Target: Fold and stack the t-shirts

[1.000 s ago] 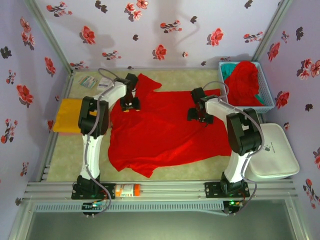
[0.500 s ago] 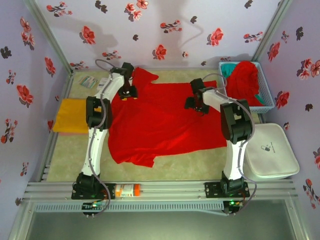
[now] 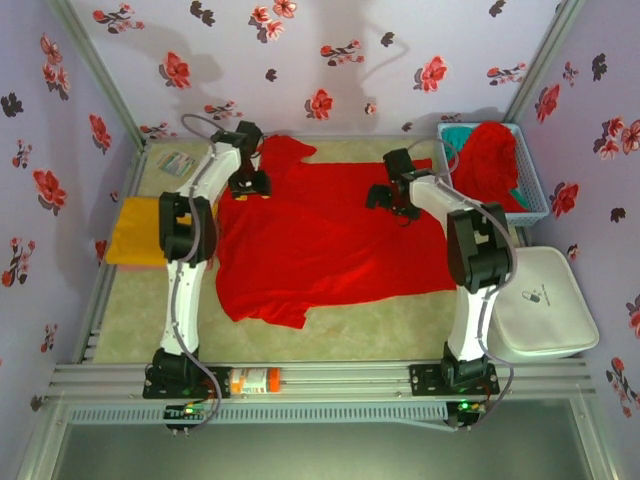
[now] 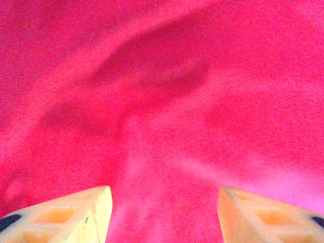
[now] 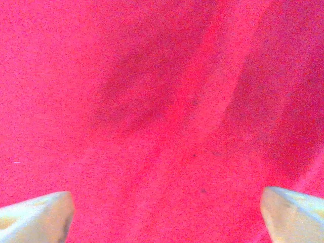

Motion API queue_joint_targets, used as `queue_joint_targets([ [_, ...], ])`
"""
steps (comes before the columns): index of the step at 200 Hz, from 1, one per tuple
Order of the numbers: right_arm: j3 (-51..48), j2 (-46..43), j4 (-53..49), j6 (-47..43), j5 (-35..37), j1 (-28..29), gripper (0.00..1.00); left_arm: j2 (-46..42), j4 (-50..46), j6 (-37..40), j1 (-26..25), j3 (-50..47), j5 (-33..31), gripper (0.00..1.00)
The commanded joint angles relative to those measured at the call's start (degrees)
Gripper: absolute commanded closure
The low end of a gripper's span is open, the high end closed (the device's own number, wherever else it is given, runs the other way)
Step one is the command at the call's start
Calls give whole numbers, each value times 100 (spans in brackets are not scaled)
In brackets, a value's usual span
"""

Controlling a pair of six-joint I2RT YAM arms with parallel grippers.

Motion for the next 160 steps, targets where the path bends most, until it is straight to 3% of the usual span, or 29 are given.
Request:
queue_joint_targets([
  [1, -308, -799, 2, -180, 5, 126, 1, -1650, 476, -19, -109, -1034, -75, 41],
  [36, -1089, -1681, -186, 177, -141, 209, 1, -3484, 1144, -452, -114, -3295, 1, 39],
  [85, -2506, -3095, -632, 704, 207, 368, 1, -5765, 1249, -1237, -179, -6154, 301, 41],
  [160, -4093, -4657, -1210, 1554, 506, 368, 5, -7991, 528, -3084, -777, -8426, 534, 47],
])
